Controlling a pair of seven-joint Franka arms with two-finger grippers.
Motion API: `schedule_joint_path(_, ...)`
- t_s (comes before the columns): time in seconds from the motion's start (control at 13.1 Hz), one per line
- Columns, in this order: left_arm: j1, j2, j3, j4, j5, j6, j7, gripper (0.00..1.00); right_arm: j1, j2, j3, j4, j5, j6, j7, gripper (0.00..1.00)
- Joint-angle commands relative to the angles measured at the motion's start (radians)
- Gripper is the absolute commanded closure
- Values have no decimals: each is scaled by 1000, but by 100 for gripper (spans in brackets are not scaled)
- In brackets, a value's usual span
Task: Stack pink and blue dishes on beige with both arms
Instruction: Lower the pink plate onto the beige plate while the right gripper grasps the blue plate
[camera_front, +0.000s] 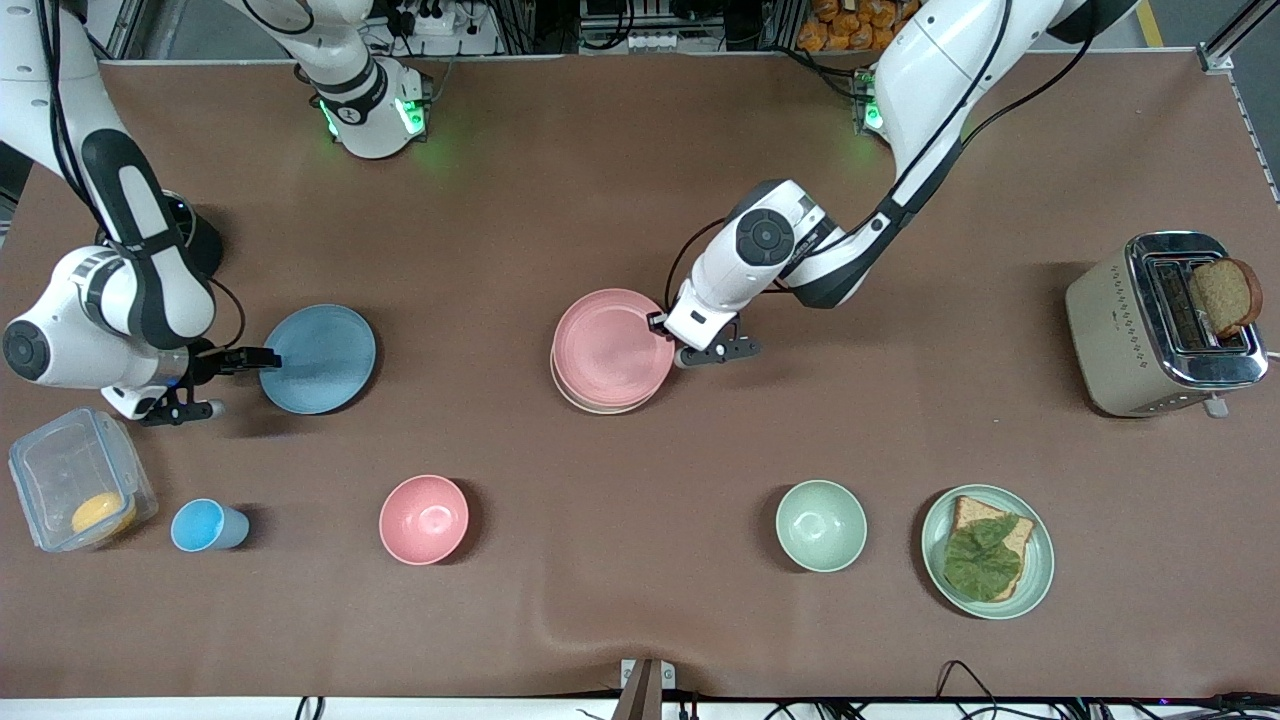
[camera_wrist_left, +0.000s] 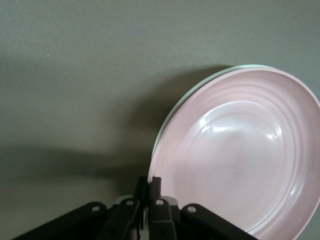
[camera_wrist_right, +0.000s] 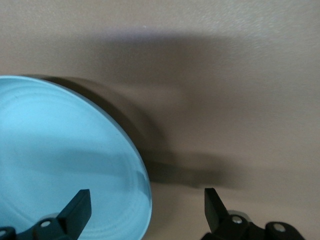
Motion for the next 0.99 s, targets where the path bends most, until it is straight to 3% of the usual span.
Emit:
schedule_joint_path(0.0, -32, 29, 25, 40, 31, 16, -19, 100, -7, 32, 11, 18, 43, -2, -17, 0)
schedule_joint_path(0.15, -46, 30, 36, 41, 32, 14, -19, 100, -7, 45, 14, 23, 47, -3, -17, 0)
schedule_joint_path(0.23, -48, 30, 42, 41, 32, 14, -19, 100, -7, 46, 14, 21, 47, -5, -17, 12)
schedule_joint_path(0.46, -48, 31, 42, 41, 32, 16, -19, 100, -5, 49, 24, 24, 57, -15, -11, 80)
schedule_joint_path(0.54, -51, 31, 42, 41, 32, 16, -19, 100, -5, 49, 26, 23, 81, -18, -11, 96)
schedule_joint_path(0.61, -54, 33, 43, 43, 32, 14, -19, 100, -7, 51, 26, 26, 95, -34, -11, 100)
schedule_joint_path(0.92, -55, 40, 43, 52, 31, 16, -20, 100, -10, 71, 26, 102, 100, -141, -6, 100)
